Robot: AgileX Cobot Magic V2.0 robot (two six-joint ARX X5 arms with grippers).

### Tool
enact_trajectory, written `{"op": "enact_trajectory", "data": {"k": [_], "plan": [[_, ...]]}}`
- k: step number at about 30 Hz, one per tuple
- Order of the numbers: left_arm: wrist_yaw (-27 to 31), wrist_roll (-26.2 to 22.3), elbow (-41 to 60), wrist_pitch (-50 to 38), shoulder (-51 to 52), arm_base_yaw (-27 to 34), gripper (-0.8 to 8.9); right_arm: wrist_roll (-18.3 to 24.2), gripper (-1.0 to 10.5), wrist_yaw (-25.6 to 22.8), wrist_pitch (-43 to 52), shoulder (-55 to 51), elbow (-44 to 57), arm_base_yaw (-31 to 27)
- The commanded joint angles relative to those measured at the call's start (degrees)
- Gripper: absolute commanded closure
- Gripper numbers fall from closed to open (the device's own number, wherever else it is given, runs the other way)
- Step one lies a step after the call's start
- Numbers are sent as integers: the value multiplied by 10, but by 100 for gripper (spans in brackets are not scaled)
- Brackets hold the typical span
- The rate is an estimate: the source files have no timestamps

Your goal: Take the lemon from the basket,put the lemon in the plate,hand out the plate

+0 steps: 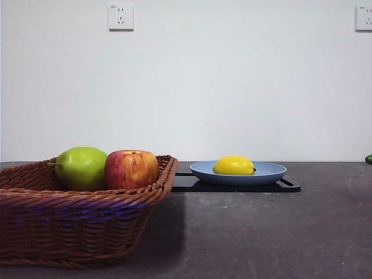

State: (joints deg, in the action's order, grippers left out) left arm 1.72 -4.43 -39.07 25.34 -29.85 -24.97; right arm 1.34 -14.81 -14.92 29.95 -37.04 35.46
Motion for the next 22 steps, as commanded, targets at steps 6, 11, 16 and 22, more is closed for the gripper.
{"op": "enact_trajectory", "data": {"k": [6,11,16,22], "plan": [[-3,15,16,-12,10,-1,804,-57,936,-49,7,-19,48,5],[-3,15,16,-13,10,-1,804,-58,936,-51,8,-19,48,5],[-3,15,16,-13,10,-1,804,-58,936,-51,8,-19,48,6],[-3,14,17,-11,10,-1,804,-58,936,-51,8,-19,48,6]]}}
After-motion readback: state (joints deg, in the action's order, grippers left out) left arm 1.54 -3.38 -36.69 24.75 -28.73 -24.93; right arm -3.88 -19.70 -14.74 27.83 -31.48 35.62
